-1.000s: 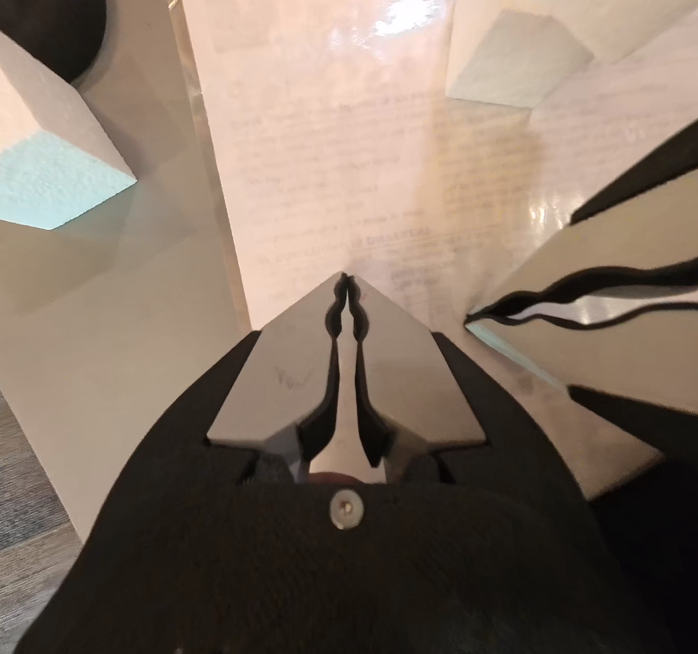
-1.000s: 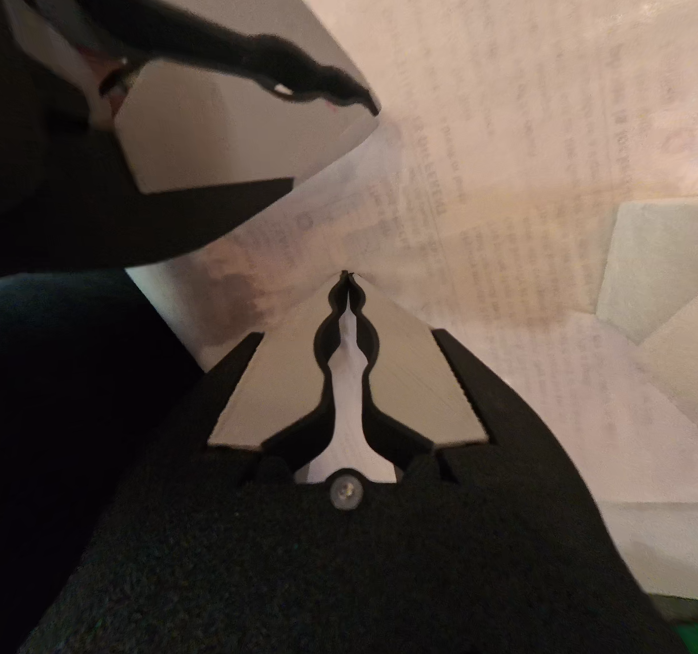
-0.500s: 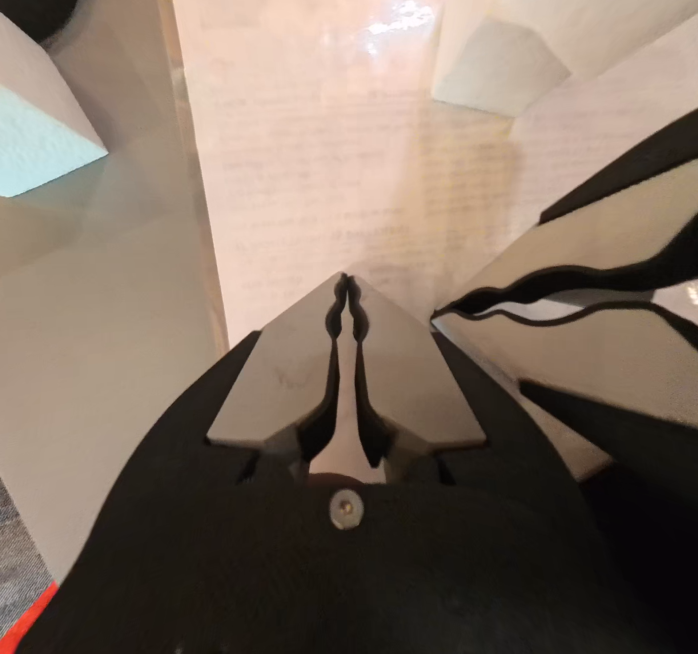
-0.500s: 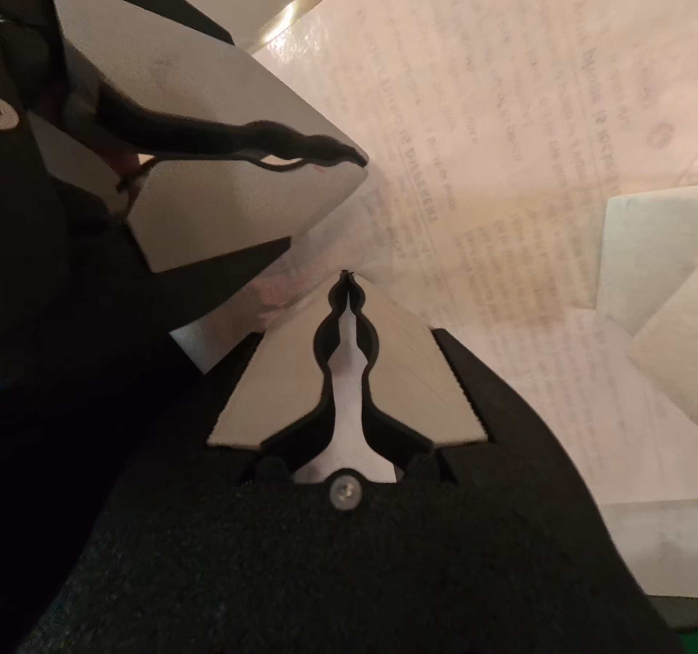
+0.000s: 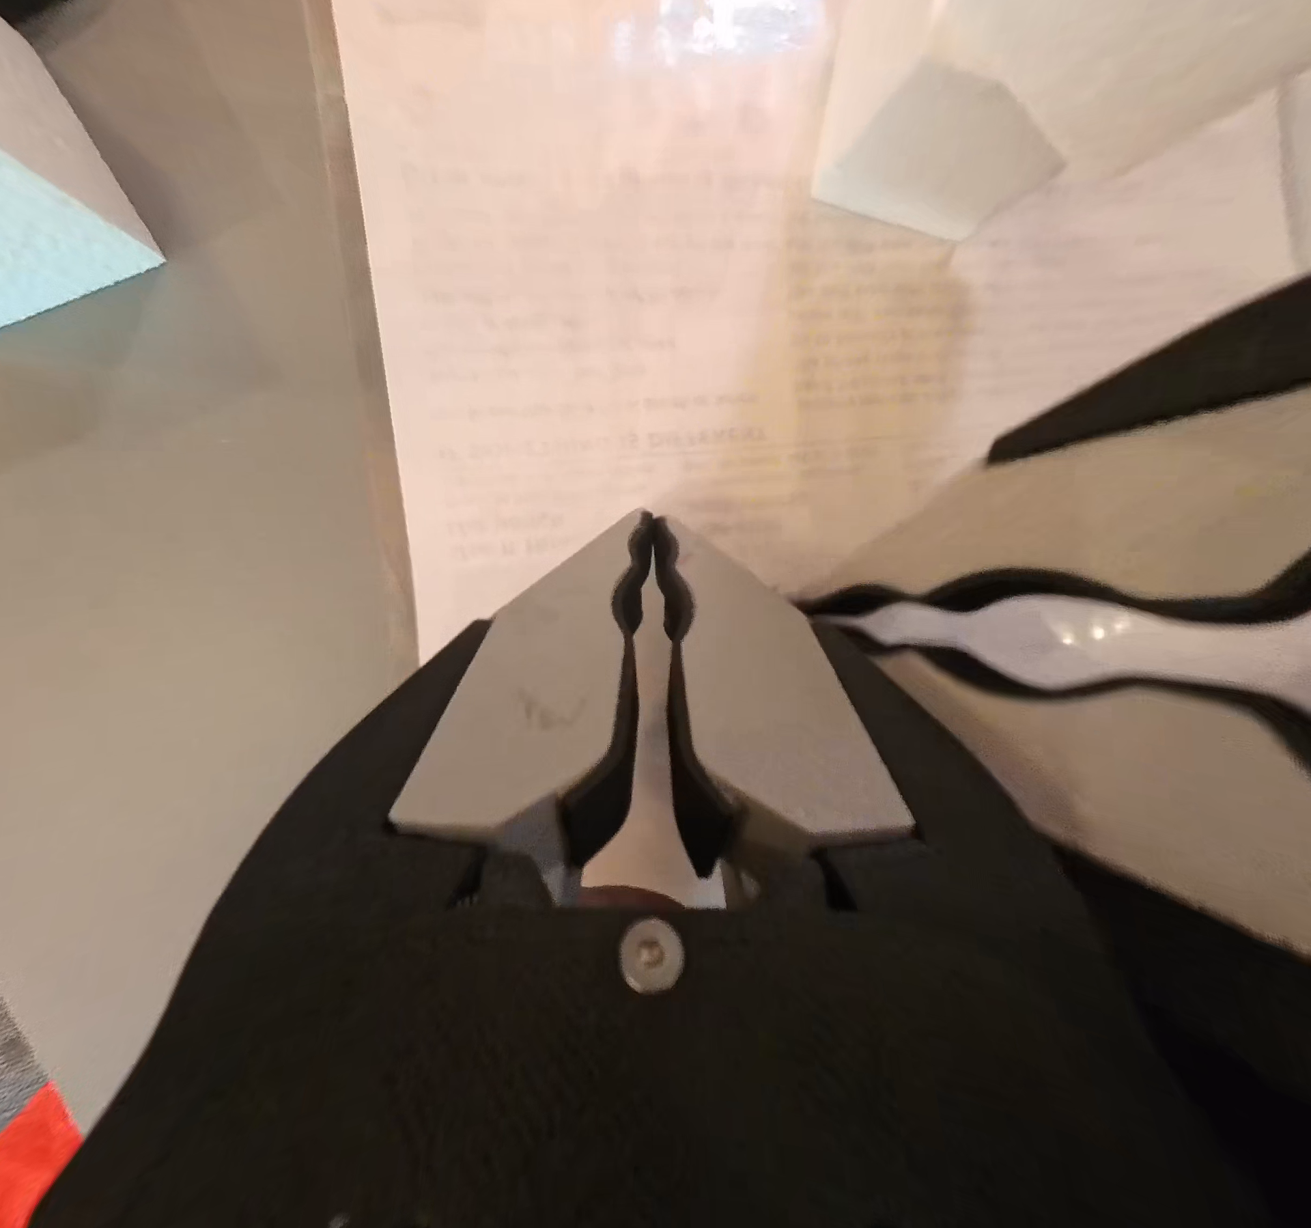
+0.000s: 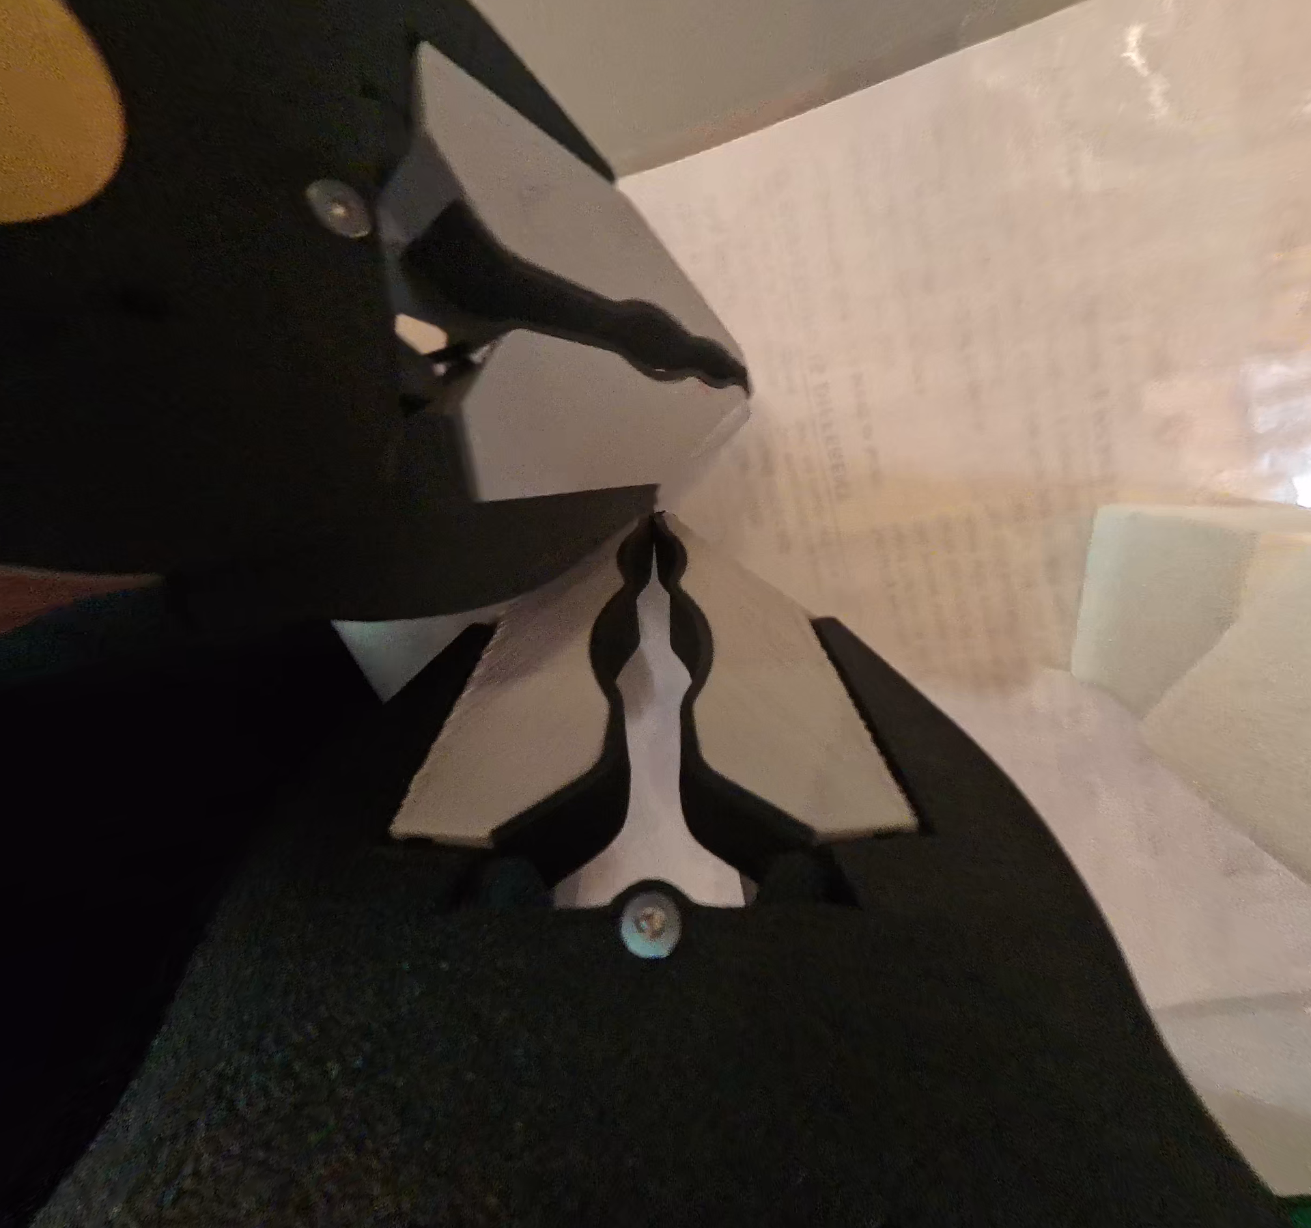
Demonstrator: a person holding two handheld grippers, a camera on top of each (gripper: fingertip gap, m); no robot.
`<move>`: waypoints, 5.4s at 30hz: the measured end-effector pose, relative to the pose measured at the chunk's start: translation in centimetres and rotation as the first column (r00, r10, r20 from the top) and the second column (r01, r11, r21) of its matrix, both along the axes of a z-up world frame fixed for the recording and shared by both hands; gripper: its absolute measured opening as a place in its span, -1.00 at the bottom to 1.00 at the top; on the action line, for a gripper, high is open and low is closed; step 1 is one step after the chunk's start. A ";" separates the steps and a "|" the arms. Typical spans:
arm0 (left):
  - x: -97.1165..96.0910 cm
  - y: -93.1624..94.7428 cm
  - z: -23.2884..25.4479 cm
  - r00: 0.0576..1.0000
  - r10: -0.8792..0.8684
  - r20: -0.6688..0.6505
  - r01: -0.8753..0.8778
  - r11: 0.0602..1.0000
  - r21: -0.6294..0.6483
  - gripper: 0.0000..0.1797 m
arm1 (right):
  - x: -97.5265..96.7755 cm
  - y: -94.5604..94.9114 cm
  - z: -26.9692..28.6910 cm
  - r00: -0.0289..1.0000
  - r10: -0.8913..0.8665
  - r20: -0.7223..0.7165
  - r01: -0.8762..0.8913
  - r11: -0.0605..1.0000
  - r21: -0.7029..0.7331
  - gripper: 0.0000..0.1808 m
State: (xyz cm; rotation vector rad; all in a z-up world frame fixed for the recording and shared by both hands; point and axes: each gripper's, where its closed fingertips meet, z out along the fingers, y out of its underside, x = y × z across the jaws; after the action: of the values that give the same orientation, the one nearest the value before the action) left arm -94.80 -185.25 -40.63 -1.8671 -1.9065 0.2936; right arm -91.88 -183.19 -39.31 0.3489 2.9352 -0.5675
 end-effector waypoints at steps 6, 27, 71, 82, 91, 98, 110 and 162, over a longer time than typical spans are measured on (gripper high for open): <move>0.6 -0.4 -0.4 1.000 -0.029 0.006 0.029 0.999 -0.038 -1.00 | 0.8 -0.8 1.1 0.999 0.036 0.010 -0.035 0.997 -0.064 -1.00; 0.6 -0.6 1.3 0.994 -0.090 -0.056 0.087 0.995 -0.042 -1.00 | -0.3 -1.1 0.9 0.999 -0.043 0.022 0.044 0.998 -0.044 -1.00; -0.8 -0.3 1.3 0.973 -0.229 0.020 0.230 0.973 -0.012 -0.01 | -12.4 6.2 5.2 0.969 -0.198 -0.147 0.183 0.977 -0.108 -0.58; -4.0 -2.1 5.2 0.954 -0.261 -0.151 0.217 0.942 -0.258 0.09 | -11.1 5.0 7.3 0.975 -0.145 -0.170 0.104 0.967 -0.231 -0.45; -7.7 -3.1 8.4 0.962 -0.073 -0.264 -0.037 0.922 -0.386 0.17 | -13.4 3.4 11.2 0.938 -0.328 -0.117 0.270 0.896 -0.352 0.05; -8.4 -1.5 8.7 0.959 -0.091 -0.270 -0.020 0.924 -0.383 0.17 | -13.2 6.3 8.6 0.919 -0.378 -0.111 0.343 0.906 -0.247 0.05; -8.8 -0.5 8.6 0.961 -0.103 -0.257 -0.004 0.923 -0.386 0.15 | -18.4 9.7 9.2 0.790 -0.532 -0.306 0.473 0.845 -0.249 -0.03; -7.2 -13.9 -0.1 0.996 -0.040 0.076 0.051 0.987 -0.151 -0.20 | -7.8 7.8 2.0 0.978 -0.200 0.063 0.206 0.971 -0.121 -0.52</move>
State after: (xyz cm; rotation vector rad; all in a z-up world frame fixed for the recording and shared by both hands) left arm -101.96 -199.12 -40.70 -2.0435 -1.9343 0.3713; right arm -99.66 -175.38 -37.30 0.6438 2.8156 -0.7561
